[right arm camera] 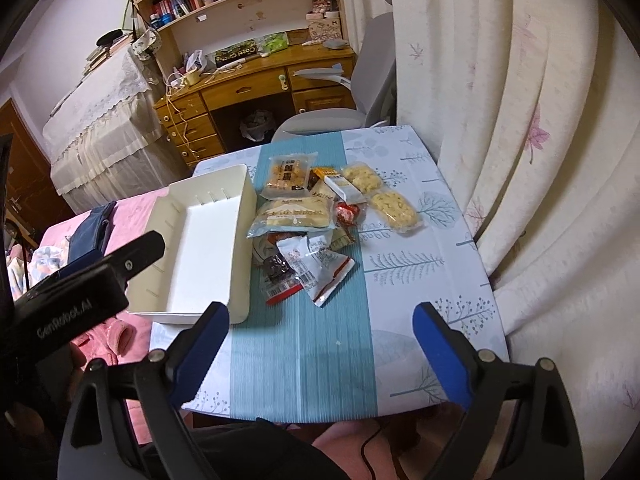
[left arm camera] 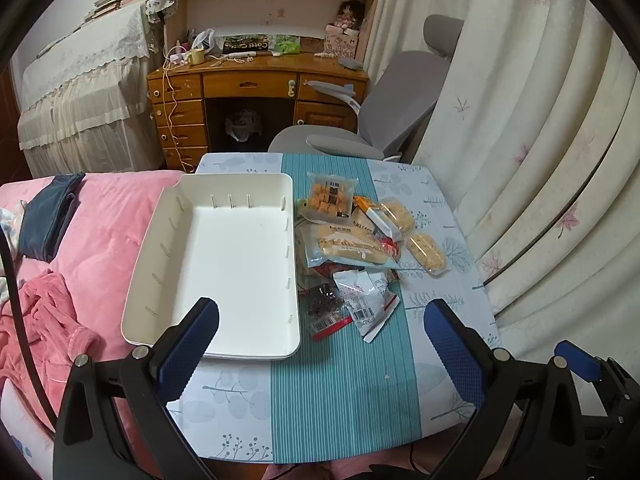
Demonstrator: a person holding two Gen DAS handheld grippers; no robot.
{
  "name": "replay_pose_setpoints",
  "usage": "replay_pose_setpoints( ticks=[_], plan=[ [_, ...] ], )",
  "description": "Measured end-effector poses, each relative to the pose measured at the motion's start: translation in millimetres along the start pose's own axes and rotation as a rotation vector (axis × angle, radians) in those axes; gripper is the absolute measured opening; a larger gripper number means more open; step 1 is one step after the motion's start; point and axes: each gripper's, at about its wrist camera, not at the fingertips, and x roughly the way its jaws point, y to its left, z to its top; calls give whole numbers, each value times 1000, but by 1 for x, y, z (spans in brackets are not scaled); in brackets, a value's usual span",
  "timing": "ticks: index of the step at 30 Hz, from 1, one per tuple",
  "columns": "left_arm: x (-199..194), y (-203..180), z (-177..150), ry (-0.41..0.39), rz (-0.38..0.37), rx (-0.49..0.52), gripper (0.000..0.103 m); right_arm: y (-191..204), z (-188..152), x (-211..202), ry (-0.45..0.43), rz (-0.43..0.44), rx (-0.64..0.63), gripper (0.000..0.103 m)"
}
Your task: Organize snacks
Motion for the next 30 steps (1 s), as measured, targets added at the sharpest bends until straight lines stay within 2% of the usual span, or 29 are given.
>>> replay_pose_setpoints(
  ticks=[9, 20, 30],
  plan=[
    [24, -8, 2, 72, 3, -5, 102, -15, 3, 4, -21, -33, 3, 93],
    [65, -34, 9, 164, 52, -92, 102, -53, 39, 38, 25, 51, -59, 89],
    [112, -66, 11, 221, 126, -211, 102, -93, 74, 82, 2, 107, -199, 88]
  ],
)
